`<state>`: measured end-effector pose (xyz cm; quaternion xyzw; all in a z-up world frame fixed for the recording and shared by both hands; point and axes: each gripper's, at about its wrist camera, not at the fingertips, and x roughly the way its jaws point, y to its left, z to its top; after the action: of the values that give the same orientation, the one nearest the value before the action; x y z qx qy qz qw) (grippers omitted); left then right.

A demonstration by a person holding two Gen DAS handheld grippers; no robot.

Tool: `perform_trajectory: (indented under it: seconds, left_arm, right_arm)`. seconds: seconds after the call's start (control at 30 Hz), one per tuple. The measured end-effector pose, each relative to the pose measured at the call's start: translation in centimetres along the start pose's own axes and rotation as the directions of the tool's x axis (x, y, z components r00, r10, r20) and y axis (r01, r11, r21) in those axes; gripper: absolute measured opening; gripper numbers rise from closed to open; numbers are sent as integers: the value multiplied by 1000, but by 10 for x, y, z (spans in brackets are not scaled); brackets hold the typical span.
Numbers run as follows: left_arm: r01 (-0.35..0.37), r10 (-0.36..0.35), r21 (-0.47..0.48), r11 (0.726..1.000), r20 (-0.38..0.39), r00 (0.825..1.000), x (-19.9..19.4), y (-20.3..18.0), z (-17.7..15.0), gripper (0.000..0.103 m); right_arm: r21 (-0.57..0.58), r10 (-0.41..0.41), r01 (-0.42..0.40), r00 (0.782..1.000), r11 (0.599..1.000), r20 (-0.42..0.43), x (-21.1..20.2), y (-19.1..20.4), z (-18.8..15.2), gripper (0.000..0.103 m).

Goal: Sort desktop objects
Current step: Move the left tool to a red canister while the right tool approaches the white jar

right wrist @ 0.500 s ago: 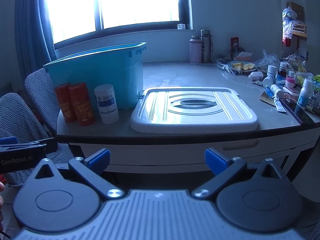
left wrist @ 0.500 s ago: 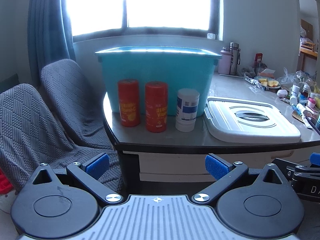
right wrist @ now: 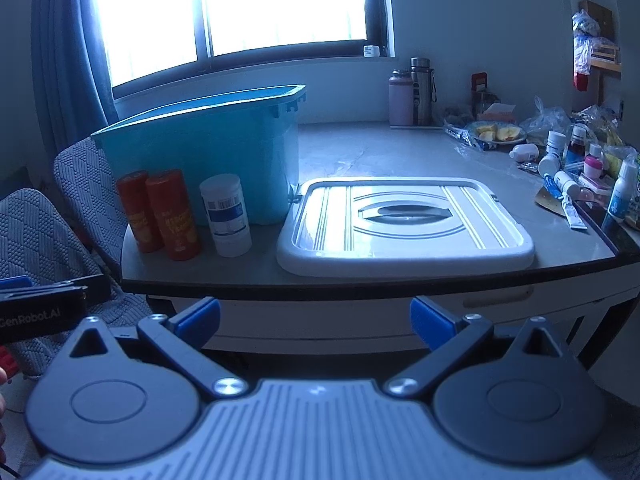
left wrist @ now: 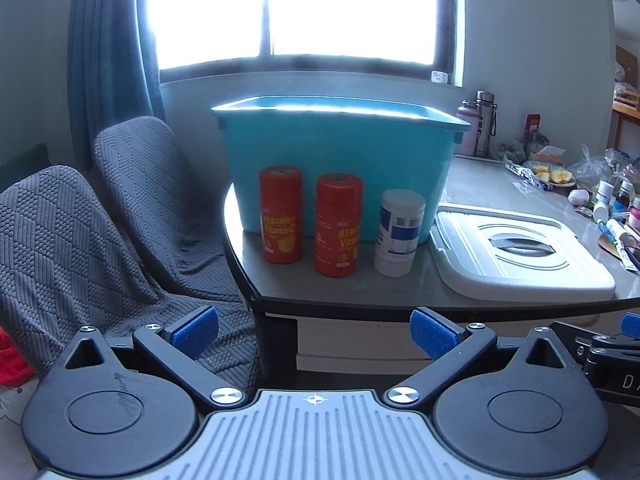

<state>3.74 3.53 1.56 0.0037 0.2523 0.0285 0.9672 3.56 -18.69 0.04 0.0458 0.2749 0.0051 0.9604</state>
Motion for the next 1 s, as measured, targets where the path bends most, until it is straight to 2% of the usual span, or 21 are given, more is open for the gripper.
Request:
perform_trajectory:
  seconds: [0.47, 0.8, 1.0]
  left_arm:
    - [-15, 16, -23, 1000, 10, 1000, 27, 31, 4, 103]
    - [-24, 24, -36, 999, 12, 1000, 52, 40, 16, 103]
    - [-16, 16, -31, 999, 14, 1000, 69, 46, 22, 103]
  right_arm:
    - [-25, 57, -57, 998, 998, 2, 29, 21, 5, 102]
    - [-87, 79, -80, 997, 993, -15, 50, 40, 9, 102]
    - [-81, 91, -91, 996, 993, 2, 57, 45, 10, 102]
